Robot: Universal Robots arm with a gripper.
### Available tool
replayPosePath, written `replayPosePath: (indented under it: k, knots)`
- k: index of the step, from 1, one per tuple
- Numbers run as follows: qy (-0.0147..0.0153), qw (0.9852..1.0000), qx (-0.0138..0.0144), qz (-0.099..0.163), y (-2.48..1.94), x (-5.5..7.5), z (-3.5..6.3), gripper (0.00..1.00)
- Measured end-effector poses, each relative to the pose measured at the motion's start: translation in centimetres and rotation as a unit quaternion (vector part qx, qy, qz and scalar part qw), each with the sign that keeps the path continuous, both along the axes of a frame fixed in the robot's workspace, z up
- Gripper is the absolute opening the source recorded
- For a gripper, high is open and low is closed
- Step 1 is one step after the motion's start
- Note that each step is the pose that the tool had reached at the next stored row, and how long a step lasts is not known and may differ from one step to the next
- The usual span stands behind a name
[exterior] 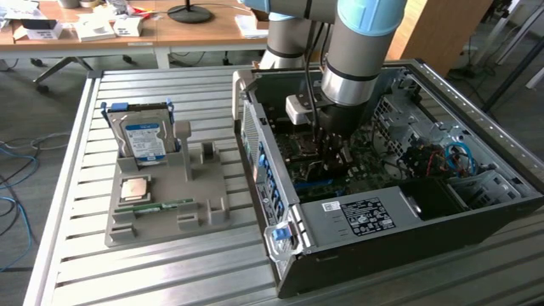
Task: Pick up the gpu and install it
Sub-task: 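Insert the gpu into the slot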
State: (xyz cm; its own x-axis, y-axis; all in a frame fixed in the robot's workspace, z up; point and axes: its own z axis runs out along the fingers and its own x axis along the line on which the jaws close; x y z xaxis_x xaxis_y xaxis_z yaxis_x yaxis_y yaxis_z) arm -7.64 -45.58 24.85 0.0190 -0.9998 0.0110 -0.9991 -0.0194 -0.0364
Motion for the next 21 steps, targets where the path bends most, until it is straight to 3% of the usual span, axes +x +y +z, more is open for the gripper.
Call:
replayPosePath:
  k: [10, 21]
  knots:
    - [-0.0002, 1.0000, 0.0000, 0.000, 0.00, -0.01, -0.04, 0.26]
    - [-0.0028, 1.0000, 0.0002, 0.000, 0.00, -0.03, 0.28, 0.26]
